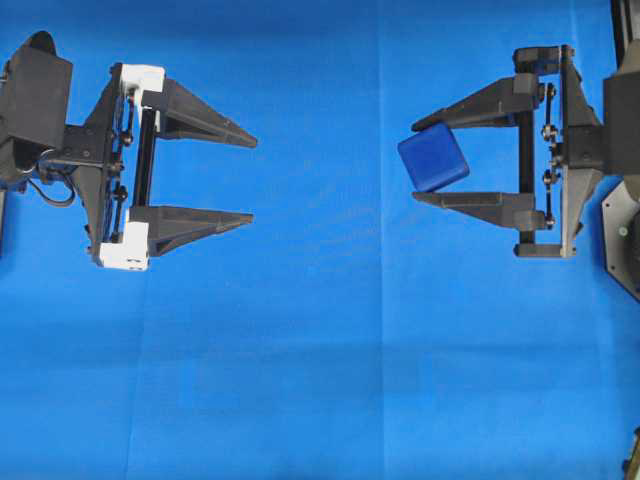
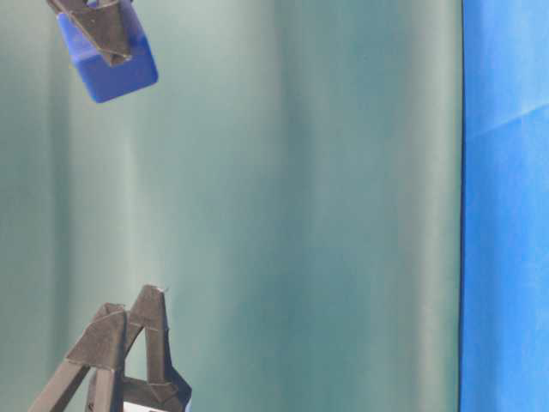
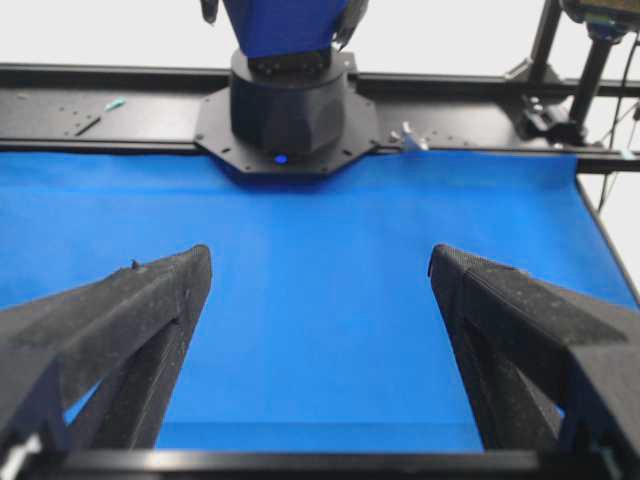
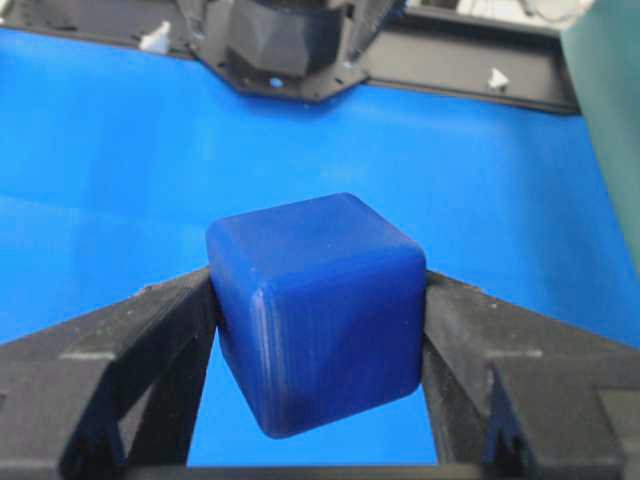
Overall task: Handover the blue block to the right arm after grasping it with the left arm, then place it in the designated position.
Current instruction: 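Carry the cube with the right gripper and rotate it downward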
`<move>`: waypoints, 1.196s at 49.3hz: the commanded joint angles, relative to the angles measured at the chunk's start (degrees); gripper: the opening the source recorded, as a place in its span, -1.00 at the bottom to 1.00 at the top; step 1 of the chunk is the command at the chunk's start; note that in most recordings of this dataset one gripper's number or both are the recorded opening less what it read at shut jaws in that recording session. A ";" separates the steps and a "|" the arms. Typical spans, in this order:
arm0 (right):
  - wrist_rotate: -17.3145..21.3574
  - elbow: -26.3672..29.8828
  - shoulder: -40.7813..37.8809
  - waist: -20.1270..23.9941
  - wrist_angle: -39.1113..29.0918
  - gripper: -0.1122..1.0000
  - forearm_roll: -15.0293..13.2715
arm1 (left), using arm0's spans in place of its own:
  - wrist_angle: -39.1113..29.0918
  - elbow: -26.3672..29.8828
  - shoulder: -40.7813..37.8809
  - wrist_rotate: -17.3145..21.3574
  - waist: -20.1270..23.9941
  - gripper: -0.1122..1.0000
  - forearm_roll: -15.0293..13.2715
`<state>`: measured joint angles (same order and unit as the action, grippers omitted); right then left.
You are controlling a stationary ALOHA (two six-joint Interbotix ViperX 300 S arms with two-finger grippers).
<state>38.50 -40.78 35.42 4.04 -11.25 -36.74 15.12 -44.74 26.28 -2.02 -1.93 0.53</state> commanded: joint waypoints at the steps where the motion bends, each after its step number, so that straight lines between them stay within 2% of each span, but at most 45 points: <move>1: 0.09 1.23 0.44 0.09 -0.26 0.13 0.18 | 0.62 0.97 0.53 0.09 0.09 0.87 0.00; 59: 0.35 1.32 0.44 0.18 -3.52 0.13 0.09 | 0.62 0.97 0.70 0.09 0.09 0.87 0.00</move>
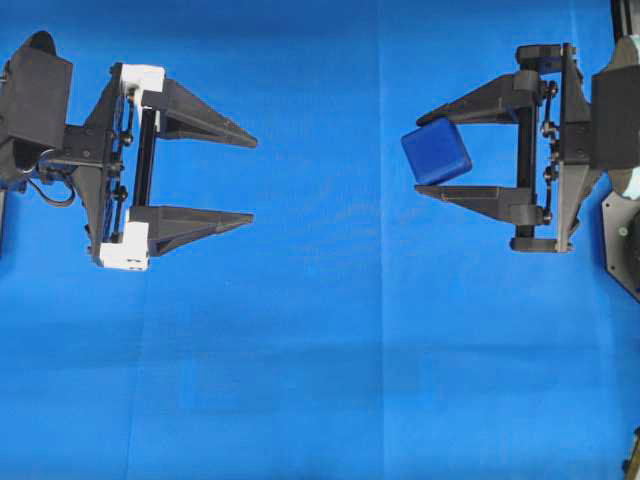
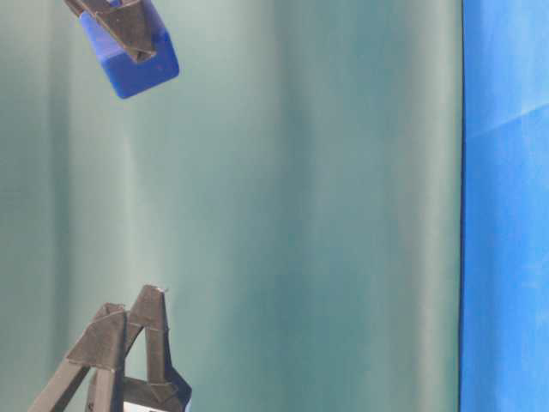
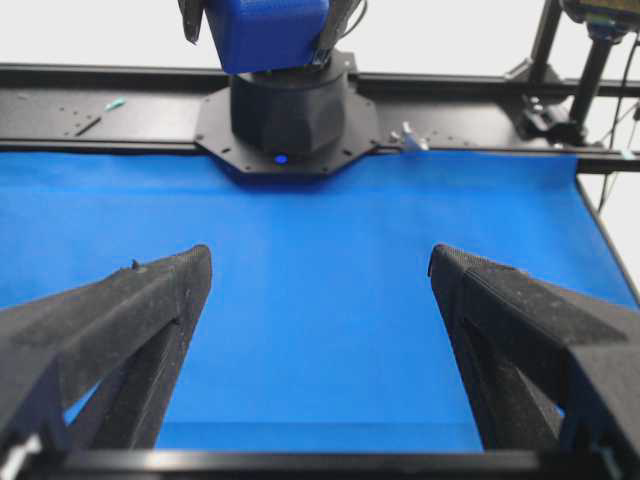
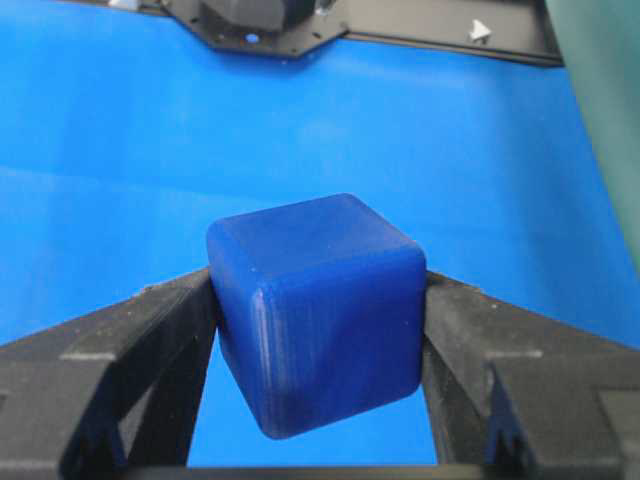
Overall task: Handover the blue block to the right arm after grasping it with the left arm, then place it in the designated position.
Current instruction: 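Carry the cube with the right gripper and rotate it downward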
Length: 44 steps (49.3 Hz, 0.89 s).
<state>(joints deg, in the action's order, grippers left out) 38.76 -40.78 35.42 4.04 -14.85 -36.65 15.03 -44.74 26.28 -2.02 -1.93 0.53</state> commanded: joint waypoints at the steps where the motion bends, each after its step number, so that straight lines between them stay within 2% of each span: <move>1: 0.09 1.32 0.44 0.18 0.00 0.13 0.09 | 0.70 0.97 0.62 0.09 0.09 0.87 0.00; 16: 0.26 1.32 0.18 2.02 -4.39 0.13 0.53 | 0.70 0.97 0.79 0.18 0.09 0.87 0.00; 34: 0.18 1.49 -0.88 6.68 -18.37 0.13 8.79 | 0.70 1.05 0.70 0.35 0.09 0.87 0.00; 39: 0.18 1.49 -0.88 7.03 -20.30 0.13 10.37 | 0.70 1.05 0.79 0.35 0.09 0.87 0.09; 44: 0.09 1.49 -0.88 7.12 -21.09 0.13 10.81 | 0.70 1.05 0.79 0.35 0.18 0.87 0.00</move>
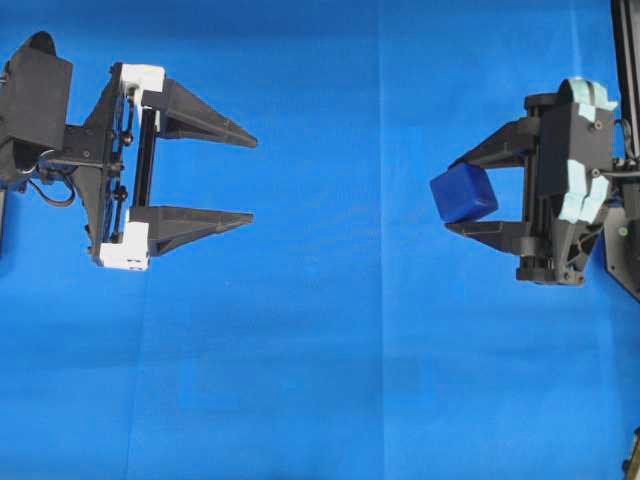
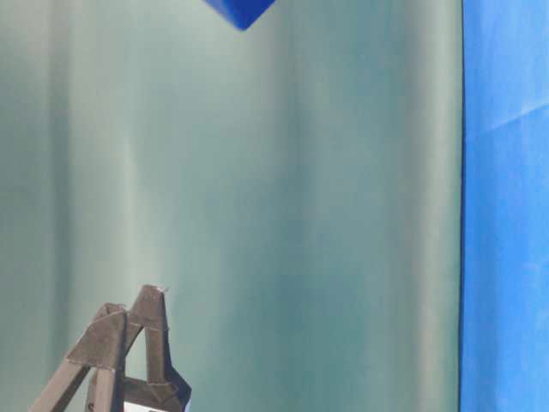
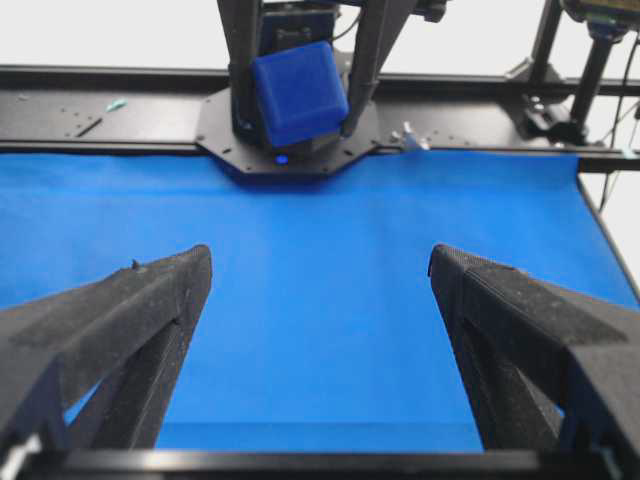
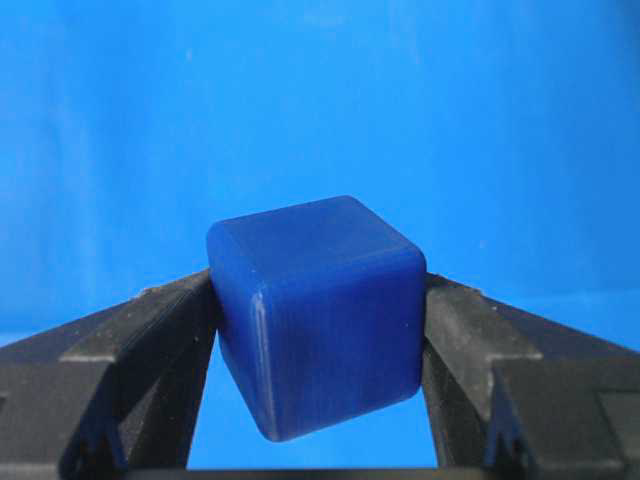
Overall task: Handover the blue block to the right arm after grasping it with the left arm, then place it in the designated position.
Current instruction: 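Carry the cube with the right gripper and rotate it downward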
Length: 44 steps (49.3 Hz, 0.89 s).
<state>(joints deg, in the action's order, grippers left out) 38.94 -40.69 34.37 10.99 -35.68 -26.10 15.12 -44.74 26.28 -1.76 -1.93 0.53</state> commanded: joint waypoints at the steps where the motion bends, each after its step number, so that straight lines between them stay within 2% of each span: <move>1: -0.09 1.41 0.18 0.18 -0.26 0.13 0.18 | 0.62 1.05 0.79 0.09 0.18 0.87 0.09; 29: -0.18 1.41 0.09 0.18 -0.18 0.13 0.00 | 0.62 0.97 0.70 0.09 0.09 0.87 0.00; 44: -0.09 0.97 -3.87 0.09 1.23 0.13 -0.35 | 0.62 1.05 0.70 0.00 0.09 0.87 0.00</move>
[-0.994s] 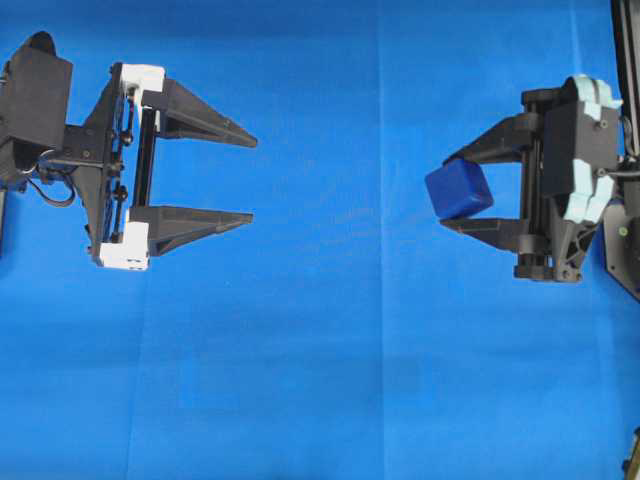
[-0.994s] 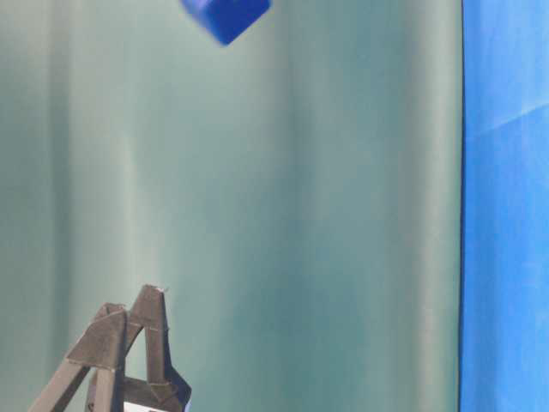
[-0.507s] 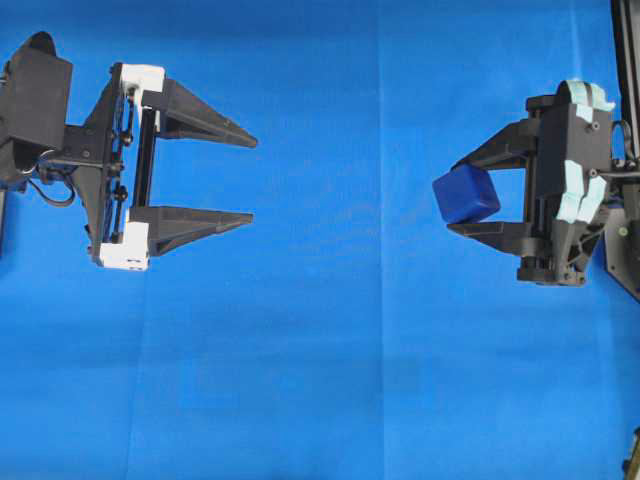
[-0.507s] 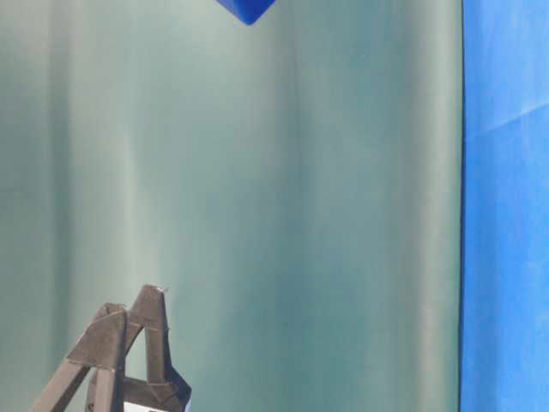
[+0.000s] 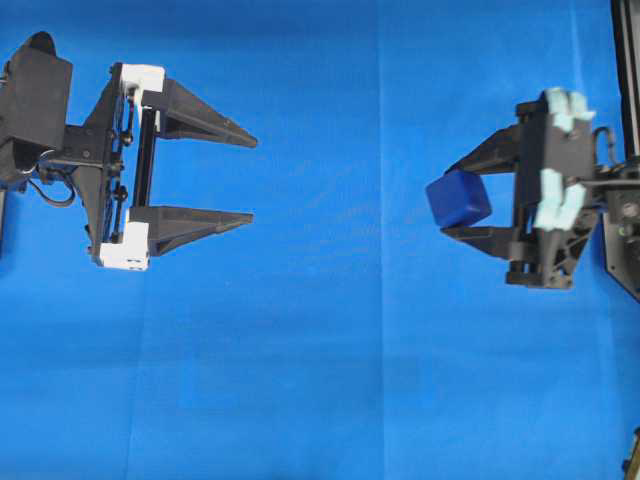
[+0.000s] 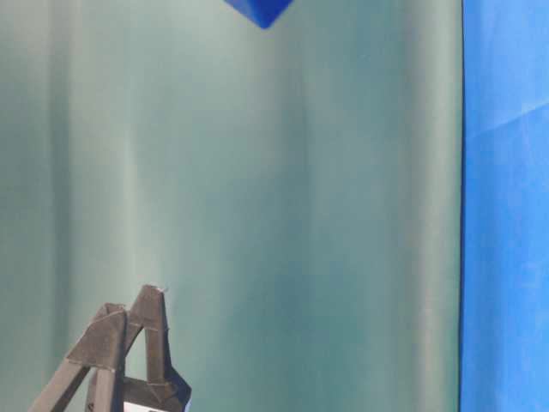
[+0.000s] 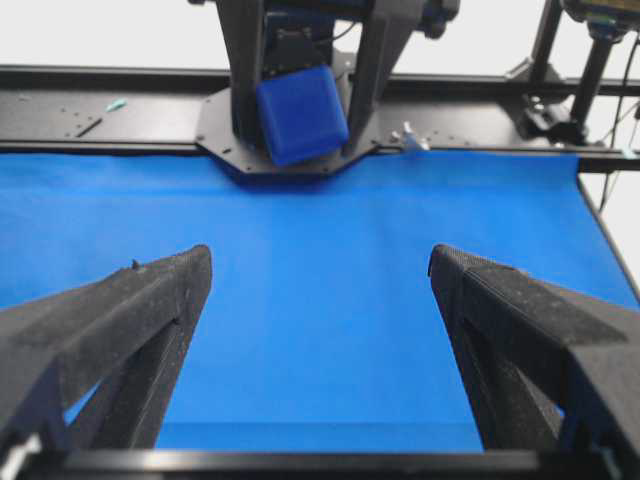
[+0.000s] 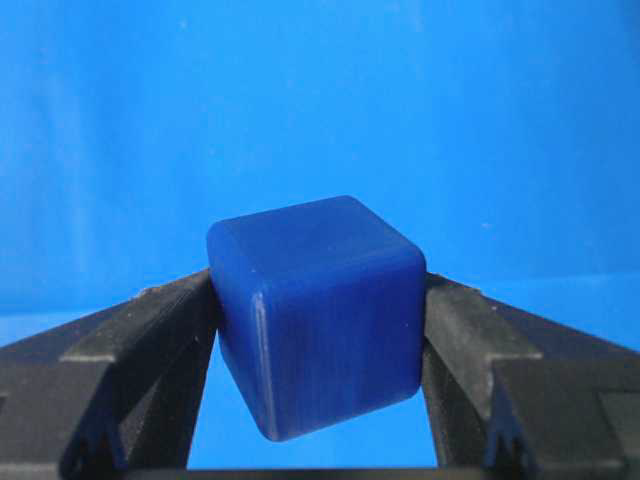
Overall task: Handover the blue block to the right arm after grasping it with the left arm, then place it in the designated position.
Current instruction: 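Carry the cube with the right gripper and rotate it downward, then lower the cube to the table center with the right gripper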
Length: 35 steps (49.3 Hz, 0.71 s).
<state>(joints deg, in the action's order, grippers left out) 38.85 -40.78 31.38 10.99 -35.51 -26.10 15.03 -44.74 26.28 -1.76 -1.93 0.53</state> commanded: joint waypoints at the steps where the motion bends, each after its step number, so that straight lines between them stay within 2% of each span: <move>1: 0.00 0.97 -1.49 0.09 1.41 0.13 -0.35 | 0.70 1.05 0.70 0.00 0.09 0.87 0.09; 17: 0.09 0.88 -13.01 -2.02 11.95 0.13 -0.44 | 0.70 1.14 0.62 0.00 0.18 0.87 0.09; 35: 0.18 -0.26 -25.31 -7.12 27.42 0.13 -0.09 | 0.70 1.32 0.35 0.00 0.09 0.87 0.09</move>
<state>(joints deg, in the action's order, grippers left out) 38.94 -41.40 7.12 4.13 -11.25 -26.37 15.03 -44.74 26.28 -1.76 -1.85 0.44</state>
